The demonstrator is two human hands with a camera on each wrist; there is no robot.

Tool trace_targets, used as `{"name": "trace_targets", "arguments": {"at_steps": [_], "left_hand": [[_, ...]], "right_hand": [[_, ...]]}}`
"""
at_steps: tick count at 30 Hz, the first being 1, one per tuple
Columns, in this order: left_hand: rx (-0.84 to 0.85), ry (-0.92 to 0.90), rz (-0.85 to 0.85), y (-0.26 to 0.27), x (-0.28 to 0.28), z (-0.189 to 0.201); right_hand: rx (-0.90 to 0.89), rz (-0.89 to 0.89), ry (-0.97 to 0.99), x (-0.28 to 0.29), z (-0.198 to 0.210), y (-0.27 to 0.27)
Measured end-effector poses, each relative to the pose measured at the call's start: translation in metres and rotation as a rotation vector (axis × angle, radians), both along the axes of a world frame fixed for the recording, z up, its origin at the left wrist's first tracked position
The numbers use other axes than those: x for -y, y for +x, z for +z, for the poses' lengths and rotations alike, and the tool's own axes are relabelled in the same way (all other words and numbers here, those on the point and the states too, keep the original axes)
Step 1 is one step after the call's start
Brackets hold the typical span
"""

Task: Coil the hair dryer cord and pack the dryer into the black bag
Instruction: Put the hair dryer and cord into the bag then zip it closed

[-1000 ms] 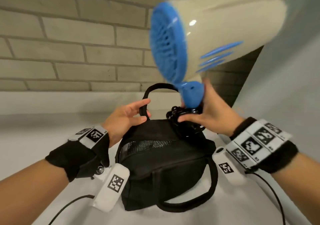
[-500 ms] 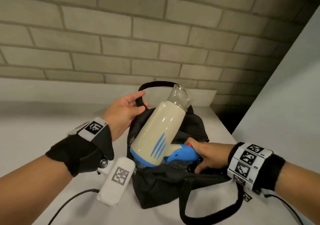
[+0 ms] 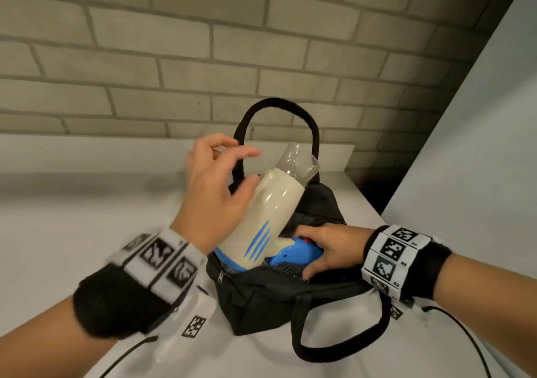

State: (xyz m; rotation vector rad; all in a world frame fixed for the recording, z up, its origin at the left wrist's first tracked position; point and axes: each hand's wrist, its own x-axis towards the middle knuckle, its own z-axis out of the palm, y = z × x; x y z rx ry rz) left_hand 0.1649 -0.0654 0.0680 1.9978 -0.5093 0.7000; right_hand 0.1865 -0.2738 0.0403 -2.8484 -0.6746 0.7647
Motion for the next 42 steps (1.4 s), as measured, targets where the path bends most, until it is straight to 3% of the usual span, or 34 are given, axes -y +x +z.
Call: {"name": "trace_targets", "arguments": {"at_steps": [3, 4, 6, 8, 10, 14, 24, 27, 29, 31, 33, 35, 38, 42], "left_hand": [[0.053, 0.401, -0.407, -0.045, 0.002, -0.002], [0.016, 0.581, -0.455, -0.055, 0.003, -0.012], [-0.11, 0.895, -0.365, -0.065, 0.008, -0.033], [-0.159, 1.004, -0.251, -0.06, 0.013, -0.044], [-0.157, 0.962, -0.226, -0.057, 0.016, -0.04], [-0.193, 0.887, -0.367, -0.055, 0.008, -0.032], [-0.264, 0.743, -0.473, -0.046, -0.04, -0.028], [-0.289, 0.69, -0.456, -0.049, -0.046, -0.035], [-0.319, 0.612, -0.414, -0.052, -0.052, -0.035], [-0.349, 0.521, -0.35, -0.052, -0.059, -0.034], [-0.388, 0.464, -0.302, -0.054, -0.063, -0.032], [-0.413, 0.477, -0.284, -0.055, -0.062, -0.032], [-0.369, 0.561, -0.264, -0.056, -0.058, -0.034], [-0.327, 0.667, -0.329, -0.06, -0.061, -0.034]], "right_hand": [[-0.012, 0.004, -0.007, -0.003, -0.002, 0.003], [-0.013, 0.009, -0.007, -0.004, -0.003, 0.004], [-0.017, 0.016, -0.007, -0.006, -0.003, 0.006], [-0.016, 0.018, -0.022, -0.008, -0.002, 0.006], [0.017, 0.041, -0.071, -0.012, 0.0, 0.006], [0.127, 0.138, -0.308, -0.018, 0.003, 0.012], [-0.007, 0.435, -0.575, -0.063, -0.016, -0.004], [-0.077, 0.438, -0.493, -0.068, -0.011, -0.009], [-0.092, 0.333, -0.259, -0.065, 0.007, -0.012], [-0.007, 0.21, 0.061, -0.055, 0.031, -0.017], [0.235, 0.194, 0.221, -0.04, 0.048, -0.023], [0.577, 0.258, 0.099, -0.025, 0.047, -0.027], [0.877, 0.295, -0.223, -0.01, 0.015, -0.024], [1.111, 0.295, -0.21, 0.0, -0.008, -0.011]]}}
